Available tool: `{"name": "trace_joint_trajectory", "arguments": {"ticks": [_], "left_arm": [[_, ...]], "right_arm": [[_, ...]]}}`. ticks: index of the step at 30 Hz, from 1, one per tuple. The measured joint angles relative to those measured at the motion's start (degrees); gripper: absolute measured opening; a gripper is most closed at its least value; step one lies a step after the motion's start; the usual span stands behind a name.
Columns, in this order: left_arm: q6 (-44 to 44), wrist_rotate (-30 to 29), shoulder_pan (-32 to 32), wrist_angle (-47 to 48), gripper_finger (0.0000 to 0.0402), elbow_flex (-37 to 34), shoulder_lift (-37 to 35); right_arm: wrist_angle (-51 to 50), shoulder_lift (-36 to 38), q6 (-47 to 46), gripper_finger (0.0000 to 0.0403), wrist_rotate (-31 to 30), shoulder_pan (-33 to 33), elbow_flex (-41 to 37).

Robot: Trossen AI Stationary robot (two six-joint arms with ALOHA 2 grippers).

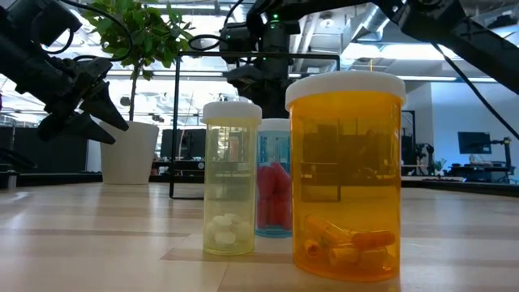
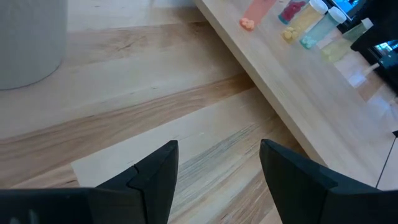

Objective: Pick and place medicine bottles onto shelf by color
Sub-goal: Put the yellow pill bottle on the shelf

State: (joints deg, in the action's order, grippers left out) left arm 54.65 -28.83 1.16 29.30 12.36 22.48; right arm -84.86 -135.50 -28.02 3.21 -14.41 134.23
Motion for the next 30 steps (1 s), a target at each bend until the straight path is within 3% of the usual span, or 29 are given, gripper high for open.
{"name": "trace_joint_trajectory", "arguments": {"ticks": [14, 30], "left_arm": [[0.0, 0.0, 0.0, 0.0, 0.0212, 0.0, 0.0], [0.0, 0.0, 0.0, 0.0, 0.0212, 0.0, 0.0]], "right_arm": [[-1.4, 0.0, 10.3, 0.0138, -3.8, 0.6, 0.0], [-0.6, -1.7, 11.6, 0.0138, -3.4, 1.2, -0.1]]}}
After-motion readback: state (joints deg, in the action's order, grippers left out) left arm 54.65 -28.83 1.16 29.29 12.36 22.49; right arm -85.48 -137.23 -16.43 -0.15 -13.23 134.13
